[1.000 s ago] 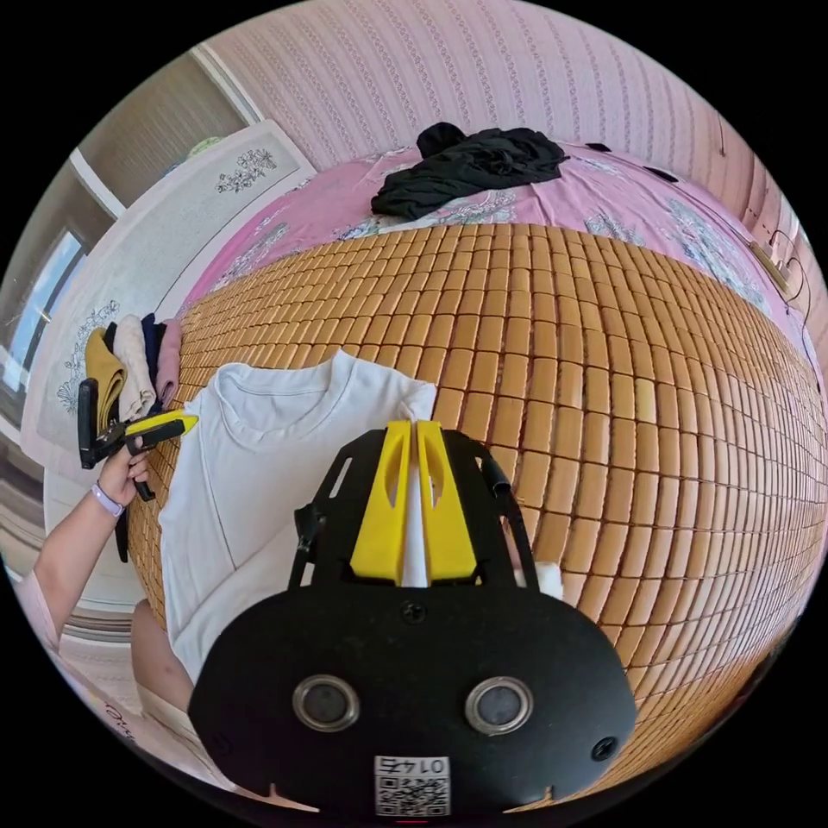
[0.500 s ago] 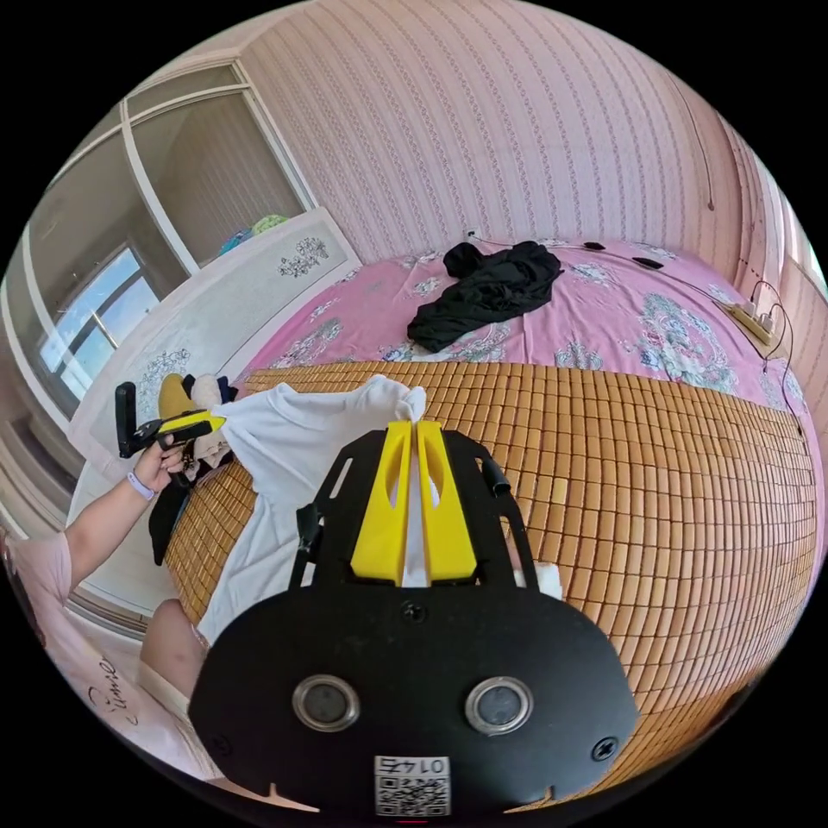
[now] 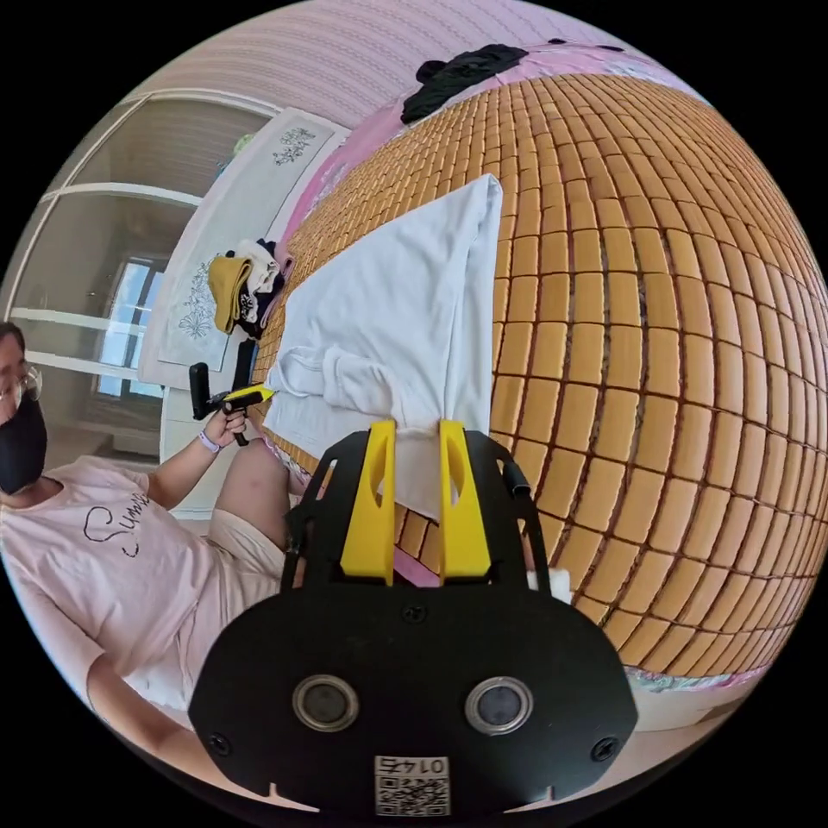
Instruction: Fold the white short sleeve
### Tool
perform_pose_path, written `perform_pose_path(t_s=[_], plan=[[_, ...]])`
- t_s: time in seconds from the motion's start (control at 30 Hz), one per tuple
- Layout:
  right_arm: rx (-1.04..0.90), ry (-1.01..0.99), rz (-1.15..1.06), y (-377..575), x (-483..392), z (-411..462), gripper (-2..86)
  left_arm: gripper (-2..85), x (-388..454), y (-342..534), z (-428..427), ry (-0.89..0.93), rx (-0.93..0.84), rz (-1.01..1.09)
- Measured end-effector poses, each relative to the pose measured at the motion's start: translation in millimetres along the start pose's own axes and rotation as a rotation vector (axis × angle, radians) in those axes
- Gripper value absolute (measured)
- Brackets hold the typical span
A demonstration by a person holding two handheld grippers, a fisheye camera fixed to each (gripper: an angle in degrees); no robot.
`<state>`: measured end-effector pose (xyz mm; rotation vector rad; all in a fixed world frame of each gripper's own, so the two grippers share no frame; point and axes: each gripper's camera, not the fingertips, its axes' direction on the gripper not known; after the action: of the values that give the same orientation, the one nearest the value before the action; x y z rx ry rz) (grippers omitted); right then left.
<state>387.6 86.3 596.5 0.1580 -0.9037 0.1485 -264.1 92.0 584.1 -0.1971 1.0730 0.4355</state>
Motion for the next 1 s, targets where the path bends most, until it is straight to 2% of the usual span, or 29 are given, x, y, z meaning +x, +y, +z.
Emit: perform_pose_path(t_s=[0.13,0.2,0.37,0.47,0.5,0.57,0.63,0.8,0.9,1.0], plan=[[0.102,0.098,-0.165,2,-45,-13,8.4,5.0,20,-2,-18,-0.174,-0.011,0.086],[0.119,0.141,-0.256,-4,-72,-2,9.4,5.1,35,-10,-17,-0.195,-0.006,0.151],[-0.016,0.201,-0.383,-38,-120,77,12.8,8.7,78,-58,35,-0.177,-0.023,0.268],[-0.128,0.281,-0.380,-48,-124,116,7.7,7.5,81,-74,80,-0.132,-0.171,0.274],[-0.136,0.286,-0.400,-43,-127,117,3.6,6.6,82,-74,84,-0.126,-0.182,0.287],[-0.139,0.222,-0.445,-30,-131,110,2.0,1.0,92,-65,82,-0.136,-0.180,0.356],[-0.231,0.116,-0.456,-7,-136,107,1.8,0.4,99,-52,76,-0.103,-0.195,0.396],[-0.327,0.143,-0.449,36,-151,114,1.9,4.3,112,-8,75,0.021,-0.295,0.430],[-0.283,0.181,-0.454,38,-165,121,1.5,4.7,121,4,74,-0.022,-0.261,0.421],[-0.243,0.147,-0.507,18,-184,136,0.8,4.2,142,0,75,-0.086,-0.150,0.444]])
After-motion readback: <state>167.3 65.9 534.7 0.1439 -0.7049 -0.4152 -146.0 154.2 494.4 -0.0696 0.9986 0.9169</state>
